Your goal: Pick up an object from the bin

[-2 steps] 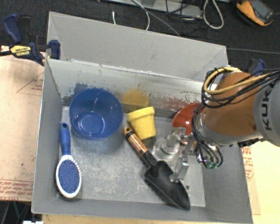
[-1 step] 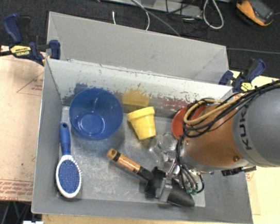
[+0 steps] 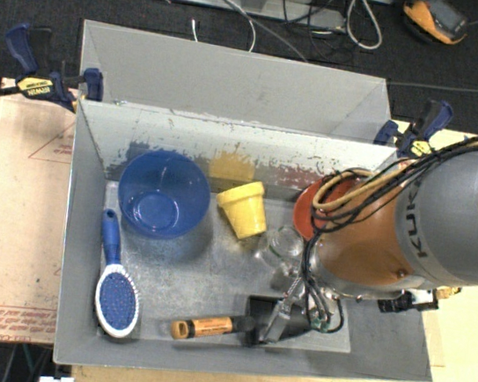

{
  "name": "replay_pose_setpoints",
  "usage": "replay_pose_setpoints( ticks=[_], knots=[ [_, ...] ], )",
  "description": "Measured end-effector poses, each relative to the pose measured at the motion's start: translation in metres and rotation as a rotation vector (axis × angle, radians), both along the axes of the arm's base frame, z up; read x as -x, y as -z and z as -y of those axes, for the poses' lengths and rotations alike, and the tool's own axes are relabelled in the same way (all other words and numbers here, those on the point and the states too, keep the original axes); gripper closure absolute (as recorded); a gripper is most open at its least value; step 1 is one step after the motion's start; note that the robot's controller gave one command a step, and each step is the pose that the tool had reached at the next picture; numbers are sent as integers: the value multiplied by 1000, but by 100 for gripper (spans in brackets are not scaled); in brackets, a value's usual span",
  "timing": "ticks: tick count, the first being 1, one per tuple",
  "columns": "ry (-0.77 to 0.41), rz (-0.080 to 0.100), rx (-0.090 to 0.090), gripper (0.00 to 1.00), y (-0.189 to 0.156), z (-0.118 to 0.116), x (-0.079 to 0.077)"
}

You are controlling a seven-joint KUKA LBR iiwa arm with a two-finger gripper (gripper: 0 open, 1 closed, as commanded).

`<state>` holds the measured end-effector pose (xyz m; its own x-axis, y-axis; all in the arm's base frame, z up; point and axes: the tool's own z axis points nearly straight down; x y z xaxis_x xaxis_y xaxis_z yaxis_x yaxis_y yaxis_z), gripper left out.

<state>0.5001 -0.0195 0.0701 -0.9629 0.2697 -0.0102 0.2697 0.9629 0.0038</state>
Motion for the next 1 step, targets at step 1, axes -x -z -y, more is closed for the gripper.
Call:
replay_pose_setpoints(
  ticks=[1],
  knots=[
    [105,0,-3,0,0,-2,13]
  ],
)
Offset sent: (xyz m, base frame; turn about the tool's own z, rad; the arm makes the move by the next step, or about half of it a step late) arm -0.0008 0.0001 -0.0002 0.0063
